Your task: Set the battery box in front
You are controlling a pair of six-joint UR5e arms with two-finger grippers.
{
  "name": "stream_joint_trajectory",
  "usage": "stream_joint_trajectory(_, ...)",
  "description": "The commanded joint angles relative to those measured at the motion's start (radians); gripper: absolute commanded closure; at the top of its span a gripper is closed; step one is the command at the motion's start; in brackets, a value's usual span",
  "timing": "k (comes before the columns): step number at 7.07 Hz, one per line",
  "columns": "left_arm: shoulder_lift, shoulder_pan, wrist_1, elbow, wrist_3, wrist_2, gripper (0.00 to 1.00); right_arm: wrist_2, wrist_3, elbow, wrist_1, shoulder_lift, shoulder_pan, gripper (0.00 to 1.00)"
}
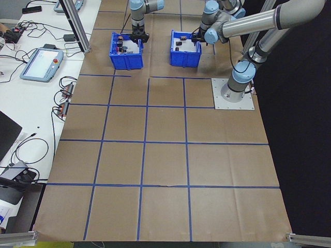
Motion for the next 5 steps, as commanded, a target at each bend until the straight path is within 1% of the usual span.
stream_joint_trajectory(1, -0.005, -0.001, 0.018, -0.009, 0.001, 0.002, 0.79, -0.008, -0.002, -0.009, -0.001, -0.031, -0.008, 0.96)
stream_joint_trajectory(2, -0.005, -0.001, 0.047, -0.005, -0.002, 0.008, 1.00, -0.040, -0.005, -0.003, 0.000, -0.059, -0.031, 0.97)
stream_joint_trajectory(3, -0.003, -0.001, 0.073, -0.008, 0.001, 0.043, 1.00, -0.043, -0.020, 0.005, 0.008, -0.088, -0.074, 0.97)
stream_joint_trajectory(4, 0.004, -0.001, 0.074, -0.002, 0.007, 0.092, 1.00, -0.043, -0.063, 0.006, 0.020, -0.119, -0.136, 0.97)
stream_joint_trajectory(5, 0.024, 0.001, 0.068, 0.011, 0.010, 0.121, 1.00, -0.041, -0.135, 0.012, 0.035, -0.146, -0.208, 0.97)
